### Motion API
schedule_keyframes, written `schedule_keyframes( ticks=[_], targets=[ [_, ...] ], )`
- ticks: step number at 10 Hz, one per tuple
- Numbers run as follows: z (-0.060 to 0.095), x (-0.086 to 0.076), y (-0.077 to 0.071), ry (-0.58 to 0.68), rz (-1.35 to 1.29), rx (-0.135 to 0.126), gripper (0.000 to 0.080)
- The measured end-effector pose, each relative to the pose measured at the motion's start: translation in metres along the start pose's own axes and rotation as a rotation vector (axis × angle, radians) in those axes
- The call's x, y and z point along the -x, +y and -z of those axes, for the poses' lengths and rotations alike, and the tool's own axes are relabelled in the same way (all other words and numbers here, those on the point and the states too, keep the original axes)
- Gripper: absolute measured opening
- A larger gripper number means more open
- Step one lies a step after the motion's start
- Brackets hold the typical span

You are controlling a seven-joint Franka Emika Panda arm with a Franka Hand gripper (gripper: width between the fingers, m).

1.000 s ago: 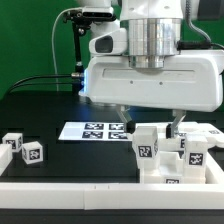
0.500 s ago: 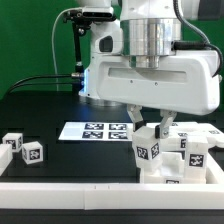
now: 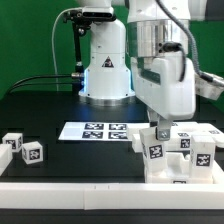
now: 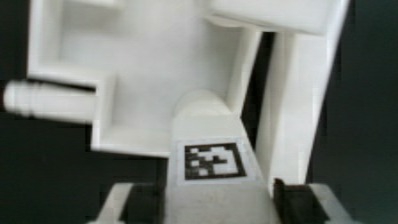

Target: Assemble chair

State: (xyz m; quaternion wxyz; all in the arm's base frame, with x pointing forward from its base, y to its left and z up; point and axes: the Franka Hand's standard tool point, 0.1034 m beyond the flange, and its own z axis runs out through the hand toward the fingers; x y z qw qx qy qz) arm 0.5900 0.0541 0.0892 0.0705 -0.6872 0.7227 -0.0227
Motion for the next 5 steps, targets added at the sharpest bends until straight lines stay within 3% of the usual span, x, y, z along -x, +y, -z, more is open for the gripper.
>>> schedule_keyframes(
  ticks=[1,3,4,5],
  targets=[
    [-0.0008,0.0056,-0.0004,-0.007,-0.149,-0.023,0.0284],
    [-0.0012,0.0082,-0.0019,-0.008,-0.184,-0.039,0.0284],
    [-0.0011,0.0078,-0.0019,-0.007,-0.165,-0.039,0.0284],
    [-0.0011,0.0091,-0.0007,-0.005,-0.073,-0.019,0.0284]
  ],
)
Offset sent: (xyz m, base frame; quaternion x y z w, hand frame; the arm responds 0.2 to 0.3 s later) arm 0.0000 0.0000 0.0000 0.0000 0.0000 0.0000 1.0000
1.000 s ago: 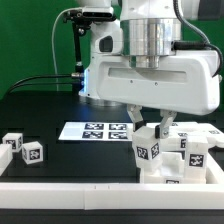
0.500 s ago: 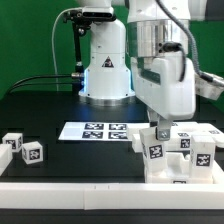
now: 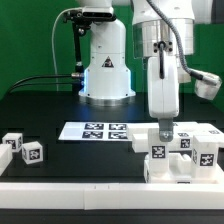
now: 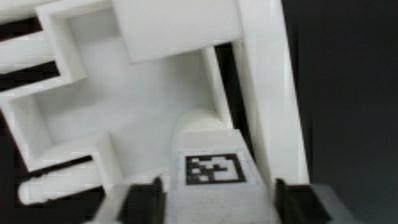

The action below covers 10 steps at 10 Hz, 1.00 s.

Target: Assemble chair

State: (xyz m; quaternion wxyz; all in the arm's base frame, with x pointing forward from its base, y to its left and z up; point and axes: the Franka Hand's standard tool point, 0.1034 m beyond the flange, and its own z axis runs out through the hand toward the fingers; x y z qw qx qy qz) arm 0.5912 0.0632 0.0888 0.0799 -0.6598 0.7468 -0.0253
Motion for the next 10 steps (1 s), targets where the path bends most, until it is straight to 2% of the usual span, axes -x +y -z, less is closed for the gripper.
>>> schedule_keyframes(
  ticks=[1,2,3,8,9,10],
  targets=[
    [0.003,0.003,-0.002,-0.006,0.126,0.032,0.0452],
    [0.005,0.004,-0.005,-0.008,0.245,0.028,0.0577],
    [0.004,0.000,-0.005,-0.005,0.450,0.032,0.0627],
    [0.003,-0.004,-0.004,-0.004,0.796,0.032,0.0649],
    [0.002,-0.008,-0.007,0.021,0.994,0.028,0.0649],
    [-0.001,-0.005,-0.007,0.041,1.141,0.036,0.0649]
  ],
)
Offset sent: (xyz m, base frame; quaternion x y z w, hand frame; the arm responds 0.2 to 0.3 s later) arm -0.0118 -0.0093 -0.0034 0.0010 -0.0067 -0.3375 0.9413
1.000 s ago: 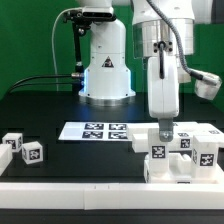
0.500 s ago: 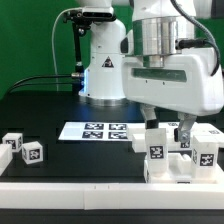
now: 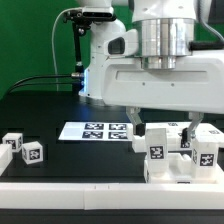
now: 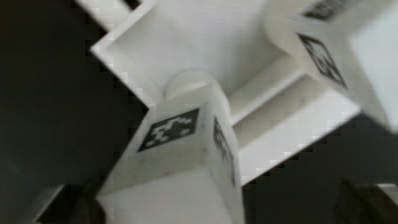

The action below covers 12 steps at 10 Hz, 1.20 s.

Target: Assemble chair

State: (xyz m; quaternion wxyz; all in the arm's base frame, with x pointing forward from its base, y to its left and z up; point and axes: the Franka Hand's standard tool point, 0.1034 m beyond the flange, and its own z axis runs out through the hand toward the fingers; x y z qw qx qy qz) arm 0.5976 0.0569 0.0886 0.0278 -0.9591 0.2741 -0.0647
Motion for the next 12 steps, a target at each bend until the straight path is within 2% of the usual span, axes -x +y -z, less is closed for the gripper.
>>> schedule_keyframes(
  ticks=[2,4,5,6,8,9,10,11,12],
  targets=[
    [-0.0029,0.0029,-0.0035,0.001,0.001,0.002,0.0649],
    [-0.0032,0.0026,-0.0030,0.001,-0.037,0.003,0.0385],
    [-0.0032,0.0025,-0.0029,0.001,-0.131,0.002,0.0385],
    [-0.0033,0.0023,-0.0025,0.001,-0.214,0.002,0.0289],
    [-0.0043,0.0029,-0.0024,-0.001,-0.392,0.001,0.0289],
    [-0.0046,0.0023,-0.0037,-0.006,-0.595,-0.009,0.0289],
    [-0.0051,0.0008,-0.0041,-0.020,-0.765,-0.029,0.0289],
    [-0.0056,-0.0019,-0.0033,-0.030,-0.920,-0.060,0.0288],
    [-0.0057,-0.0032,-0.0023,-0.037,-1.001,-0.077,0.0288]
  ],
)
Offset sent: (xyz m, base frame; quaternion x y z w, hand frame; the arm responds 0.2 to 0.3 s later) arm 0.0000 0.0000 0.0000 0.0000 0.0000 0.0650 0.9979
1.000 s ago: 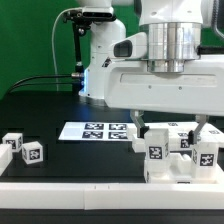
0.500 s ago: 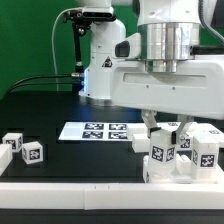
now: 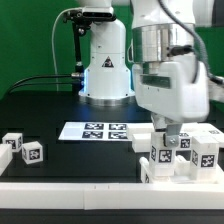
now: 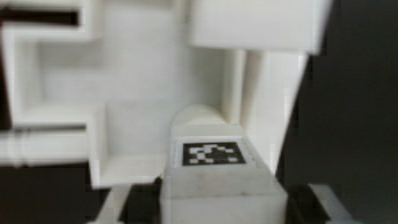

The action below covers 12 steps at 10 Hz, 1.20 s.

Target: Assemble chair

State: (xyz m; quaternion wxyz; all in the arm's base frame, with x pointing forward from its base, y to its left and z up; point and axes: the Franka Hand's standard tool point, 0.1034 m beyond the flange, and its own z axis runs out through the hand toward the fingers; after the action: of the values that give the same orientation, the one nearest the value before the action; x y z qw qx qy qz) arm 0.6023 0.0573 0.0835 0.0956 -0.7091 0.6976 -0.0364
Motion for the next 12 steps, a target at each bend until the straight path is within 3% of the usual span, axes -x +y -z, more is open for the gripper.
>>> schedule_keyframes(
  ticks=[3,6,10,12],
  targets=[
    [-0.0002,0.0003,0.0001,0.003,0.059,0.002,0.0288],
    [0.0016,-0.0019,-0.0021,0.040,0.651,0.029,0.0615],
    [0.0007,-0.0059,-0.0015,0.045,0.960,0.045,0.0648],
    [-0.0031,-0.0014,0.0009,0.061,1.306,0.091,0.0649]
  ],
)
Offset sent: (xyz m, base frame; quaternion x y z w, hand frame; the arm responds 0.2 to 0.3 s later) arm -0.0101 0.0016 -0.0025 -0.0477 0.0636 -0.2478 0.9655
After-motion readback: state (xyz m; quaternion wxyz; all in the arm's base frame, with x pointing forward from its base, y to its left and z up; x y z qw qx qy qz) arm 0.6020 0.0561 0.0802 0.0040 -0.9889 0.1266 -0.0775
